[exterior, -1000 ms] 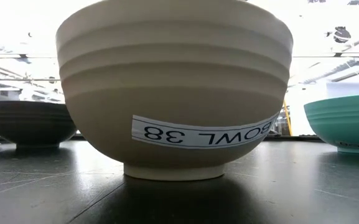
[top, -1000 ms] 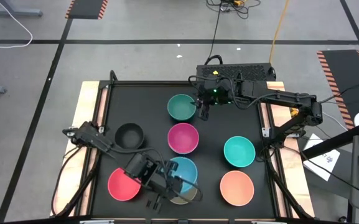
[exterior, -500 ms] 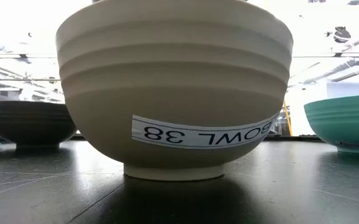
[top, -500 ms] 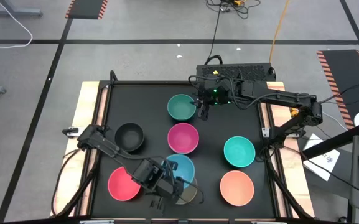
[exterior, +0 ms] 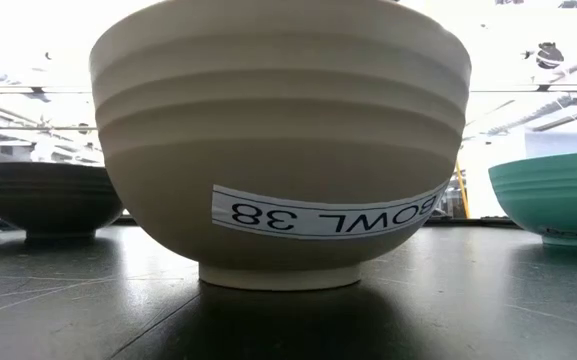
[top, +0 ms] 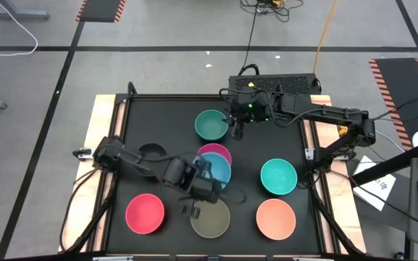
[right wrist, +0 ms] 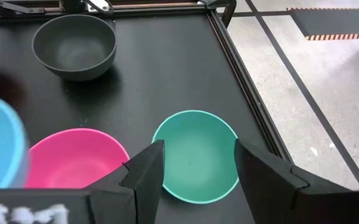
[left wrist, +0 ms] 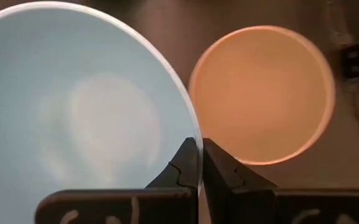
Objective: Nest bowls inside each other
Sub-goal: Stack the light blue bowl on top of the pink bowl
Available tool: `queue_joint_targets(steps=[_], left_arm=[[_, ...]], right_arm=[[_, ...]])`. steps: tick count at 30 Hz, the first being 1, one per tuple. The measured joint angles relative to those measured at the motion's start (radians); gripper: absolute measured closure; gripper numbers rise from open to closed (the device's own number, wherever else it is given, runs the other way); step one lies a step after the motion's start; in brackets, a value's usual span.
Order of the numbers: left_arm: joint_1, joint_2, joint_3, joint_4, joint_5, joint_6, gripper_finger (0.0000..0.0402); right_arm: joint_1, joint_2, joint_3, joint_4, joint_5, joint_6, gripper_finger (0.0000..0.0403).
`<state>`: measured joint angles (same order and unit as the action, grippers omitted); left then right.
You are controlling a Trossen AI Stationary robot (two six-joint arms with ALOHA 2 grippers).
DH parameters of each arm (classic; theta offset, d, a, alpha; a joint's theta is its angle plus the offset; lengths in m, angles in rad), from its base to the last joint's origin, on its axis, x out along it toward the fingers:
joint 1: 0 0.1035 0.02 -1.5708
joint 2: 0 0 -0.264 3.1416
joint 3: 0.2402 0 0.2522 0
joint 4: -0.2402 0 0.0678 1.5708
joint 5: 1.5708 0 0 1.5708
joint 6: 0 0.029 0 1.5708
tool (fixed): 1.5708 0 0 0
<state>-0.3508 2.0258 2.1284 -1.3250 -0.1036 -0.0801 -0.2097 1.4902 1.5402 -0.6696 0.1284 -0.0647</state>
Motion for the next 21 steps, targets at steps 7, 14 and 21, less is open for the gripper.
queue_joint_targets(steps=[7, 14, 21], left_arm=[[0.08, 0.0, 0.0, -0.01, 0.02, 0.081, 0.0397], [0.143, 0.0, -0.001, -0.009, 0.075, 0.121, 0.0397], [0.189, -0.002, -0.054, 0.0, 0.095, 0.121, 0.0396]], right_arm=[[0.0, 0.0, 0.0, -0.017, -0.002, -0.006, 0.0216], [0.0, 0.0, 0.0, -0.044, -0.002, -0.011, 0.0216], [0.0, 0.0, 0.0, -0.048, -0.002, -0.025, 0.0216]])
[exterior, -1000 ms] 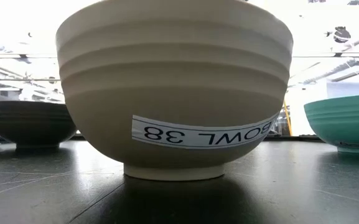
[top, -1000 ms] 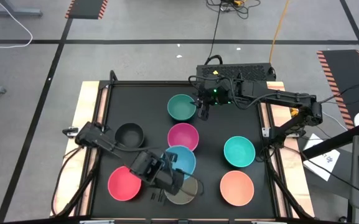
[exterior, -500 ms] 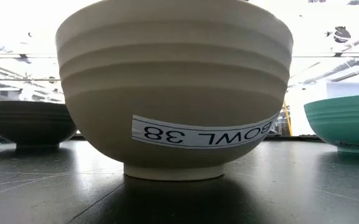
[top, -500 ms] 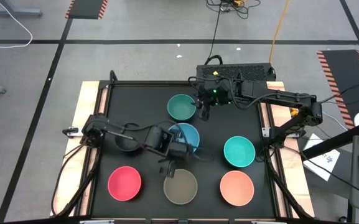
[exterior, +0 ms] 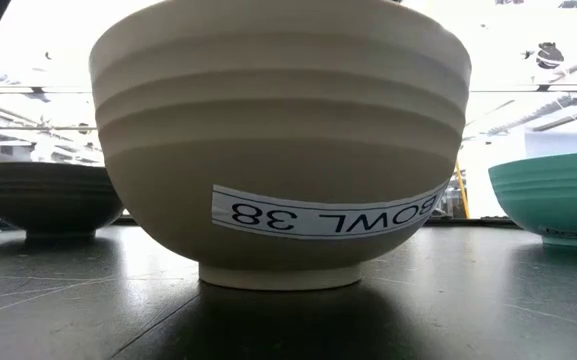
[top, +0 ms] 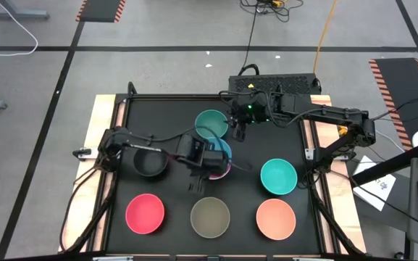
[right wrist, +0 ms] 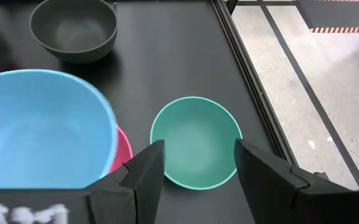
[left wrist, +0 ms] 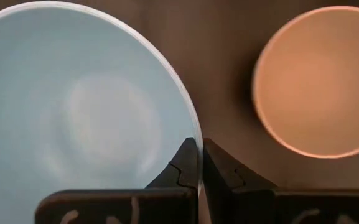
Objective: Nest bowls inside each other
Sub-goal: Stack the light blue bowl on top of the pink bowl
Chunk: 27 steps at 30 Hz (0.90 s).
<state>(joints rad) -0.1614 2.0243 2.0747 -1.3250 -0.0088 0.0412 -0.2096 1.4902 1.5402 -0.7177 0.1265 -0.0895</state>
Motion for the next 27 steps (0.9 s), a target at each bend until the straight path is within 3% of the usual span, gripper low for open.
queue_joint_targets(steps=[27], left_arm=[[0.019, 0.0, -0.181, 0.16, 0.084, 0.033, 0.0396]], right_arm=[[0.0, 0.0, 0.0, 0.002, 0.0, 0.002, 0.0216]])
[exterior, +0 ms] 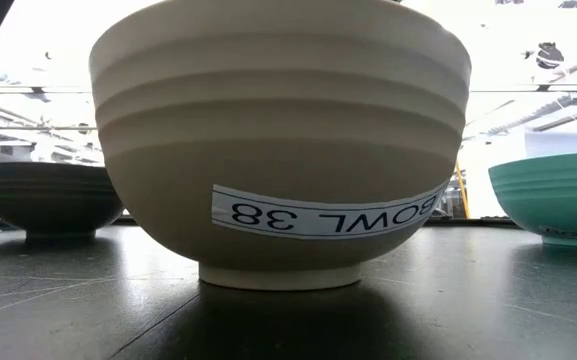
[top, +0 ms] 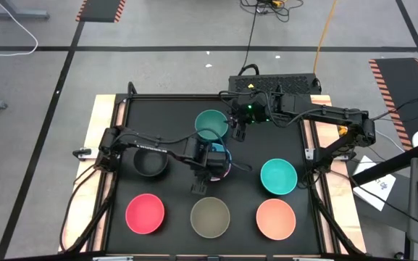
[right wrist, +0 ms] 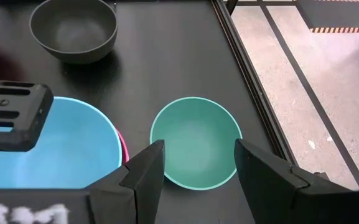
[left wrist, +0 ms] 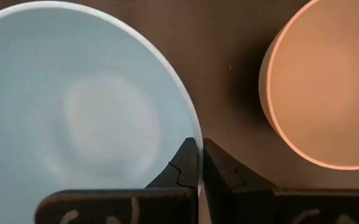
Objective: Nest bowls inside each other
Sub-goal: Stack the light blue bowl on top of the pink bowl
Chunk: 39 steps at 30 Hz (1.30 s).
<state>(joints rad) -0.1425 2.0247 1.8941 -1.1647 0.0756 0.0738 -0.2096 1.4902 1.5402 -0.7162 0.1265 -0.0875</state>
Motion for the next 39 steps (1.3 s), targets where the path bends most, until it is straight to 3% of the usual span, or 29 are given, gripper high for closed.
queue_joint_targets(steps=[9, 21, 39], left_arm=[[0.0, 0.0, -0.004, 0.019, -0.046, 0.012, 0.0396], [-0.006, 0.0, -0.005, 0.04, -0.022, 0.009, 0.0396], [-0.001, 0.0, -0.117, 0.124, -0.03, 0.0, 0.0385]], right_arm=[[0.0, 0.0, 0.0, 0.0, 0.0, 0.005, 0.0216], [0.0, 0.0, 0.0, 0.001, 0.0, 0.006, 0.0216], [0.0, 0.0, 0.0, 0.001, 0.0, 0.011, 0.0216]])
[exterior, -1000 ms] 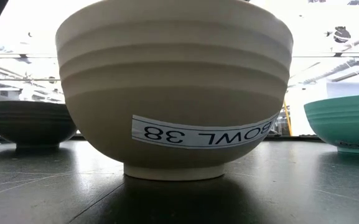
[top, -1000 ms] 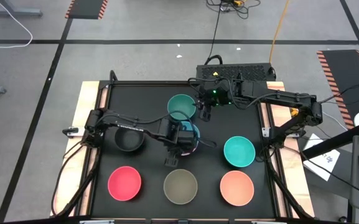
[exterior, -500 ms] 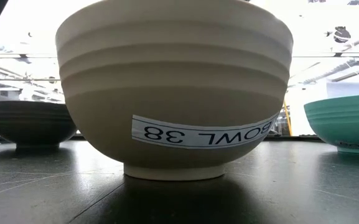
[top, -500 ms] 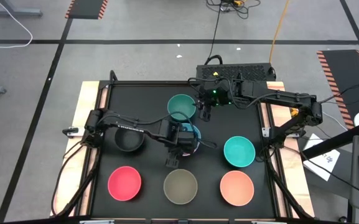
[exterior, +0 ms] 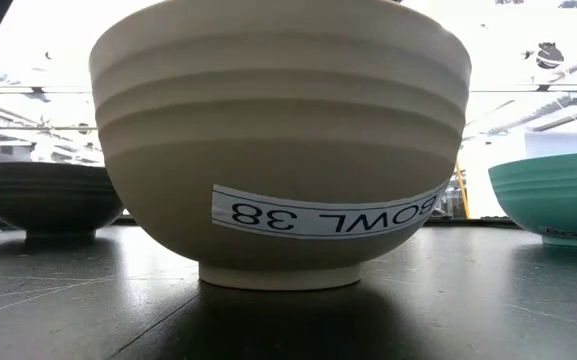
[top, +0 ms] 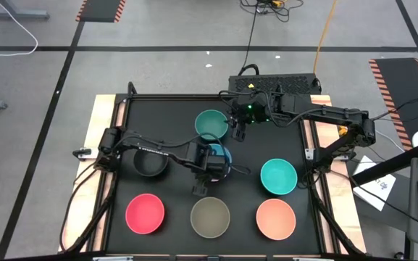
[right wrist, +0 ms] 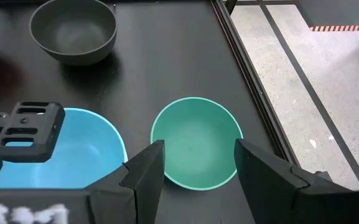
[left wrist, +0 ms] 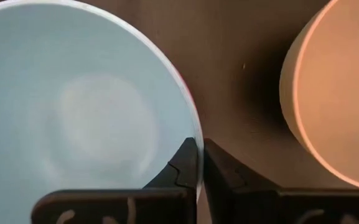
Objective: Nest bowls inside each other
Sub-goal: Stack the light blue bowl on top of the pink bowl, then stack the light green bowl on top of the light blue bowl
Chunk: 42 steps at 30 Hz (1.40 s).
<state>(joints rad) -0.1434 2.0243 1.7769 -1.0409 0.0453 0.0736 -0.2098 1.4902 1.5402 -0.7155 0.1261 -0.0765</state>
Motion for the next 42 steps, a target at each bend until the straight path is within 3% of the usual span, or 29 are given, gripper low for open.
queue_joint_targets(steps=[5, 16, 22, 28, 34, 42], left_arm=[[0.0, -0.005, -0.002, 0.009, -0.041, -0.004, 0.0344], [-0.002, -0.057, -0.002, 0.045, -0.054, -0.022, 0.0192], [0.015, -0.105, -0.002, 0.024, -0.115, -0.042, 0.0135], [0.066, -0.13, -0.001, 0.002, -0.124, -0.049, 0.0122], [0.072, -0.136, -0.002, 0.024, -0.098, -0.022, 0.0121], [0.066, -0.135, -0.001, 0.048, -0.099, 0.015, 0.0121]], right_arm=[[0.0, 0.0, 0.0, 0.0, 0.0, 0.0, 0.0216], [0.0, 0.0, 0.0, 0.0, 0.0, -0.003, 0.0216], [0.0, 0.0, 0.0, 0.002, 0.0, -0.003, 0.0216], [0.001, -0.032, 0.0, 0.009, -0.004, -0.003, 0.0216], [0.005, -0.118, 0.0, 0.011, -0.105, 0.01, 0.0216], [0.065, -0.179, 0.0, 0.013, -0.106, 0.038, 0.0216]])
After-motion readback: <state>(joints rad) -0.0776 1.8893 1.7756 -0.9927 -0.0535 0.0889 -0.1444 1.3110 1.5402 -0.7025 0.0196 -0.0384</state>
